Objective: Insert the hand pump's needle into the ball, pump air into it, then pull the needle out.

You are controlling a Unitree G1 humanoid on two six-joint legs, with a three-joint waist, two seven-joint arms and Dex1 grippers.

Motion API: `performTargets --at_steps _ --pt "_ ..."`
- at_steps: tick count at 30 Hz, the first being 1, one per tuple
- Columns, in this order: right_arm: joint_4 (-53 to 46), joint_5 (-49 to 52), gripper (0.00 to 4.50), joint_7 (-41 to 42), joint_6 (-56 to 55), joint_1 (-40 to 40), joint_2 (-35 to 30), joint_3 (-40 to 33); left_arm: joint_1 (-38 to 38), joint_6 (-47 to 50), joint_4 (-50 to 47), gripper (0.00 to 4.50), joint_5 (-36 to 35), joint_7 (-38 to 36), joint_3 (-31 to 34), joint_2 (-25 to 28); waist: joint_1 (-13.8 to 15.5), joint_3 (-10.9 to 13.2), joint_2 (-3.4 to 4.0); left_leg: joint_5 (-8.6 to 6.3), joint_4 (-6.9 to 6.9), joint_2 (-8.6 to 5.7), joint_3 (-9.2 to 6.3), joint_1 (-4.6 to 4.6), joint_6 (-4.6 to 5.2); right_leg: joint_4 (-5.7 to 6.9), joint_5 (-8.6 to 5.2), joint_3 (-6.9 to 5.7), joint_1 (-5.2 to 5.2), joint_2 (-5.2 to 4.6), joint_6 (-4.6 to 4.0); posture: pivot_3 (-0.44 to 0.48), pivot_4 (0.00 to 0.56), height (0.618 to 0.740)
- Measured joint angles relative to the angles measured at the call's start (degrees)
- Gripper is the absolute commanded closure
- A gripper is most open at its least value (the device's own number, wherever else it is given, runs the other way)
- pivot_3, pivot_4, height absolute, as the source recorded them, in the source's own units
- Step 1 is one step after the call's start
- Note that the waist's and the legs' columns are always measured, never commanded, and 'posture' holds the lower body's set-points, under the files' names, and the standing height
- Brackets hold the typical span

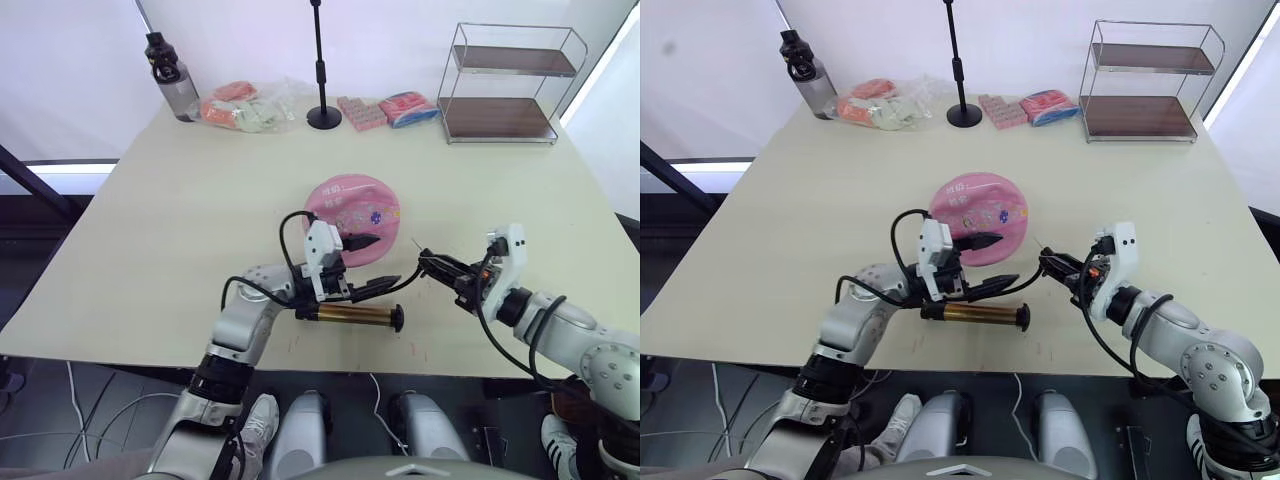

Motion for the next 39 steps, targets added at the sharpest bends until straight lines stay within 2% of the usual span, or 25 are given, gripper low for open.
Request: performTargets --at_steps 3,10,16,19,29,33,39 --pt "0.0 -1.5 4.15 5.0 -0.1 0.8 -4.7 -2.6 -0.2 2.0 -2.7 0.09 -1.8 1.0 4.3 3.1 0.0 0.0 0.0 0.0 0.0 0.0 0.02 0.0 0.0 -0.05 0.0 0.0 0.01 -0.01 0.01 0.0 0.15 0.74" --pt "0.1 -8.7 4.15 17.6 -4.6 2.2 -10.6 -3.4 -0.4 2.8 -3.4 0.09 -3.2 3.2 8.1 5.1 0.1 0.0 -0.02 0.0 -0.04 0.0 0.0 -0.02 0.0 -0.14 -0.01 -0.03 0.01 0.01 0.02 0.0 0.15 0.74" --pt "0.4 -22.6 4.15 31.4 -19.2 5.0 -11.4 0.4 -5.4 1.3 -0.4 0.09 -0.9 9.3 12.3 6.2 0.2 0.1 -0.08 0.0 -0.02 -0.01 -0.02 -0.03 0.0 -0.16 0.0 -0.07 0.03 0.02 0.07 0.0 0.15 0.74" --pt "1.6 -27.3 4.15 34.7 -24.6 6.0 -10.4 1.6 -6.5 0.7 1.6 0.09 0.5 10.0 12.3 7.2 0.1 0.1 -0.11 0.0 -0.03 -0.02 0.0 -0.03 0.0 -0.19 0.11 -0.06 0.02 0.03 0.25 0.0 0.15 0.74" --pt "2.4 -32.1 4.15 36.9 -31.1 7.0 -6.9 2.7 -12.6 -0.5 13.9 0.09 4.8 5.6 9.4 11.3 0.3 0.1 -0.17 0.0 -0.02 -0.02 0.0 -0.03 -0.01 -0.17 0.12 -0.08 0.03 0.02 0.24 0.0 0.15 0.74" --pt "2.4 -32.6 4.15 36.9 -31.5 7.4 -5.9 2.7 -17.3 -2.0 21.0 0.09 7.3 1.7 5.9 11.2 0.5 0.1 -0.18 0.0 -0.02 -0.02 -0.02 -0.04 -0.01 -0.16 0.13 -0.1 0.03 0.04 0.22 0.0 0.15 0.74" --pt "2.2 -33.0 4.15 36.9 -32.2 7.4 -5.1 2.7 -23.5 -5.0 30.9 0.09 10.7 -0.3 3.5 9.5 0.4 0.1 -0.19 0.0 -0.01 -0.02 -0.01 -0.04 -0.01 -0.14 0.13 -0.09 0.03 0.04 0.24 0.0 0.15 0.74"
